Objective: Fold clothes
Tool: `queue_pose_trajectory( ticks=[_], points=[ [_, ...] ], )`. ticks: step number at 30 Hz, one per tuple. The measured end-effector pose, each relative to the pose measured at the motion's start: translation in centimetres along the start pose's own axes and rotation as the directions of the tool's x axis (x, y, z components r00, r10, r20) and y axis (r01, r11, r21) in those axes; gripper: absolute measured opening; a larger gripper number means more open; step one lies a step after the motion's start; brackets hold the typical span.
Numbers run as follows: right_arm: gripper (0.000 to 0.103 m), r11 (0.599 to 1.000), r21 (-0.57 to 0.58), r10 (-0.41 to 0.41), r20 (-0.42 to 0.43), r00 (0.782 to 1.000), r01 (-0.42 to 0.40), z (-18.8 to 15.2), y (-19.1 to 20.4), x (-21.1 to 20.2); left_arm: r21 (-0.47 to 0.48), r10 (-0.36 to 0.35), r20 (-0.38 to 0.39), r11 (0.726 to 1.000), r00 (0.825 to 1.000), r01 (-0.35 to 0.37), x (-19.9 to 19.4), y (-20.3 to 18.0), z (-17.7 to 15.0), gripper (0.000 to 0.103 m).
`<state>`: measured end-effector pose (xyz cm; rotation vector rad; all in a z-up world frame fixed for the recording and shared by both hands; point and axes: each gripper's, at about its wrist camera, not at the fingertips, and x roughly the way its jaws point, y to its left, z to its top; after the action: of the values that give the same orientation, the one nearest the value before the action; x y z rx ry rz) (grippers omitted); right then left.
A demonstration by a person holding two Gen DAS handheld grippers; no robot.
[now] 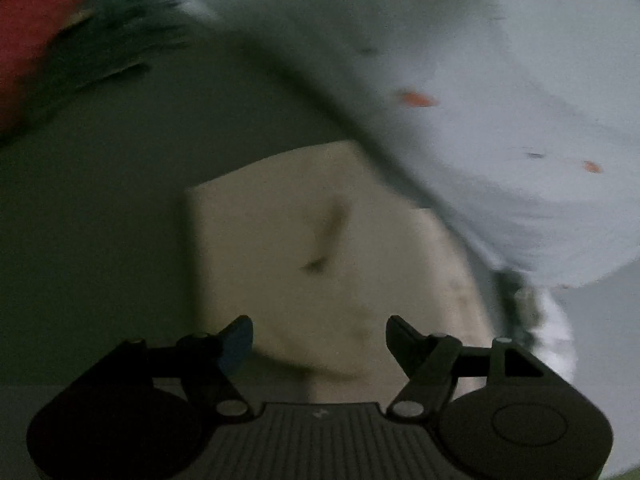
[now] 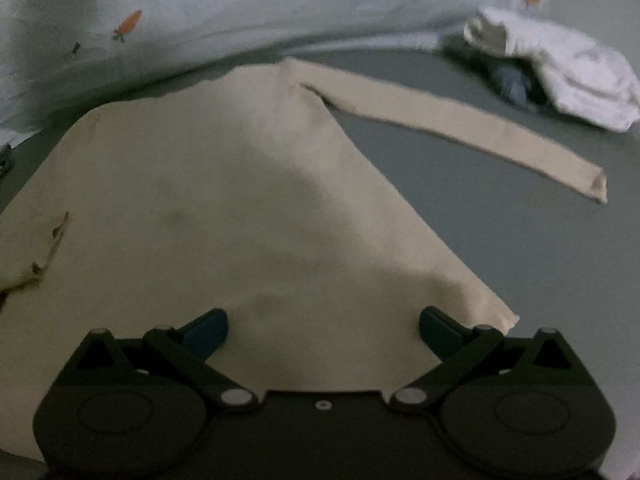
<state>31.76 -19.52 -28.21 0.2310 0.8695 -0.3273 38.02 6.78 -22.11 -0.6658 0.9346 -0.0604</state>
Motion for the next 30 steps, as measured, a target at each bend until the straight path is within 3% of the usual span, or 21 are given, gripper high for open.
queue_pose_trajectory(
  ticks=[3, 6, 8, 9, 11, 13, 14, 16, 19, 22, 25, 28, 30],
  points=[
    [0.087, 0.983, 0.14, 0.123, 0.006, 0.992, -0.122, 0.7, -1.1, -1.0, -0.093, 0.071, -0.038, 0.993, 0.997, -0.075, 0.1, 2.1, -0.4, 0.074],
    [0.072, 0.912, 0.299, 0.281, 0.046, 0.959, -0.281, 1.3, -1.7, -1.6, -0.143, 0.089, -0.062, 0.985, 0.994, -0.097, 0.2, 3.6, -0.1, 0.075],
    [0.048, 0.798, 0.426, 0.44, 0.072, 0.895, -0.427, 1.5, -1.9, -0.8, -0.149, 0.107, -0.071, 0.982, 0.992, -0.117, 0.3, 3.8, 0.1, 0.078],
    [0.044, 0.718, 0.497, 0.521, 0.081, 0.85, -0.487, 1.4, -1.7, 0.2, -0.147, 0.113, -0.078, 0.981, 0.99, -0.124, 0.5, 3.8, 0.3, 0.078],
    [0.025, 0.527, 0.625, 0.664, 0.119, 0.738, -0.576, 1.1, -1.2, 2.1, -0.157, 0.116, -0.109, 0.979, 0.987, -0.132, 1.1, 4.1, 0.4, 0.08],
    [0.02, 0.416, 0.686, 0.751, 0.112, 0.65, -0.598, 0.9, 0.6, 3.9, -0.171, 0.118, -0.138, 0.975, 0.983, -0.141, 1.8, 4.4, 0.4, 0.081],
    [0.02, 0.384, 0.703, 0.784, 0.095, 0.614, -0.599, 0.9, 1.7, 4.8, -0.19, 0.11, -0.142, 0.972, 0.984, -0.136, 2.2, 4.5, 0.6, 0.087],
    [0.022, 0.378, 0.714, 0.821, 0.037, 0.57, -0.59, 1.0, 3.9, 6.3, -0.228, 0.086, -0.157, 0.966, 0.984, -0.121, 2.7, 4.6, 0.9, 0.094],
    [0.022, 0.433, 0.729, 0.814, -0.064, 0.577, -0.53, 0.8, 6.7, 8.1, -0.276, 0.059, -0.179, 0.955, 0.982, -0.108, 3.1, 5.0, 1.4, 0.1],
    [0.024, 0.442, 0.747, 0.818, -0.109, 0.565, -0.496, 0.8, 8.3, 9.5, -0.298, 0.036, -0.205, 0.95, 0.978, -0.097, 3.2, 5.3, 1.9, 0.103],
    [0.03, 0.492, 0.727, 0.797, -0.157, 0.583, -0.478, 1.5, 9.3, 10.2, -0.278, 0.037, -0.238, 0.955, 0.971, -0.105, 3.5, 5.1, 2.3, 0.103],
    [0.037, 0.494, 0.719, 0.799, -0.154, 0.58, -0.489, 2.1, 10.2, 10.2, -0.259, 0.044, -0.256, 0.959, 0.966, -0.113, 3.7, 4.9, 2.5, 0.103],
    [0.036, 0.5, 0.708, 0.8, -0.157, 0.58, -0.499, 2.3, 10.8, 10.4, -0.252, 0.048, -0.263, 0.961, 0.963, -0.117, 3.9, 4.8, 2.5, 0.103]
  ],
)
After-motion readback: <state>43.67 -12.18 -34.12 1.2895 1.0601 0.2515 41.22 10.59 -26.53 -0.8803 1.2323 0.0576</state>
